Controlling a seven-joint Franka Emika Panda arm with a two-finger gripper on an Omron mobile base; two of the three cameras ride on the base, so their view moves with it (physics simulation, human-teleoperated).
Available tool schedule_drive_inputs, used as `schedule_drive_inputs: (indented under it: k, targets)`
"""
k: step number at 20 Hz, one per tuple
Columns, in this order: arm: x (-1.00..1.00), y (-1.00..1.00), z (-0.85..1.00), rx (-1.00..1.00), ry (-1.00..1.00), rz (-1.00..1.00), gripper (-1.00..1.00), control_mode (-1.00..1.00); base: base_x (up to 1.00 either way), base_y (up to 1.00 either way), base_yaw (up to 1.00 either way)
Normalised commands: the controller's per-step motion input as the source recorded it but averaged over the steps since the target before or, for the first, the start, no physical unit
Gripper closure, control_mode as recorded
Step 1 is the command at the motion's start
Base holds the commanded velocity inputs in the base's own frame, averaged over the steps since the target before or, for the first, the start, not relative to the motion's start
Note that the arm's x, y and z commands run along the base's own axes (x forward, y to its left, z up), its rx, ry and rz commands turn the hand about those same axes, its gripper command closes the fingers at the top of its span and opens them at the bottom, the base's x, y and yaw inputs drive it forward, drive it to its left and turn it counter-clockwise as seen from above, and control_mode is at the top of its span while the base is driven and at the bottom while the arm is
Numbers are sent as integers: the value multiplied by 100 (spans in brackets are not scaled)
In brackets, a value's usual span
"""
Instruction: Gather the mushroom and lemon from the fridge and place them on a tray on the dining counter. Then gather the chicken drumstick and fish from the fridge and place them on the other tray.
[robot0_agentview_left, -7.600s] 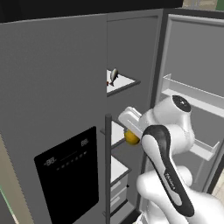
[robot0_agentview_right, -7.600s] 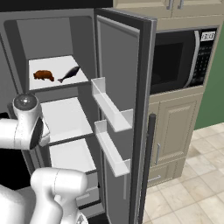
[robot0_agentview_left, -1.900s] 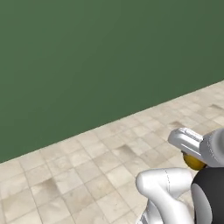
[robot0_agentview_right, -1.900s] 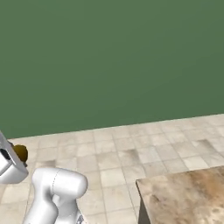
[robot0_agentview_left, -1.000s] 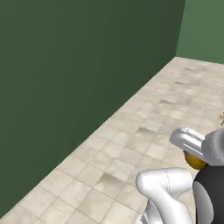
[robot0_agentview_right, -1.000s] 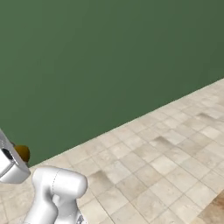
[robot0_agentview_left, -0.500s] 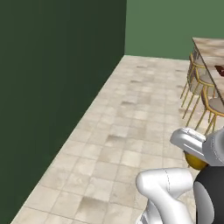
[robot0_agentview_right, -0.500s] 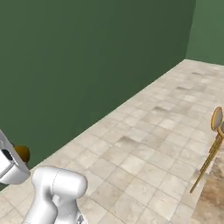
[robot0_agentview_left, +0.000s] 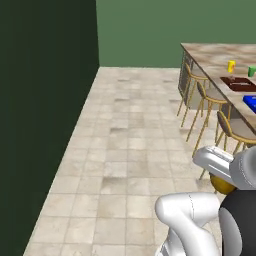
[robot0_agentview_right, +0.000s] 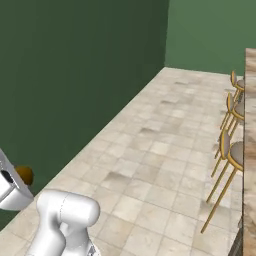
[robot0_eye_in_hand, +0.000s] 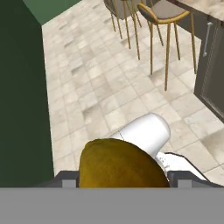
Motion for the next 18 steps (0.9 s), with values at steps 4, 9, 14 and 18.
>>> schedule_drive_inputs:
  k: [4, 9, 14, 18]
  targets:
    - [0, 0, 0, 0, 0, 0, 100, 100, 91, 25, -44]
    - [0, 0, 0, 0, 0, 0, 100, 100, 86, 22, -46]
    - [0, 0, 0, 0, 0, 0, 100, 100, 85, 24, -46]
    - [0, 0, 0, 0, 0, 0, 100, 100, 90, 29, -45]
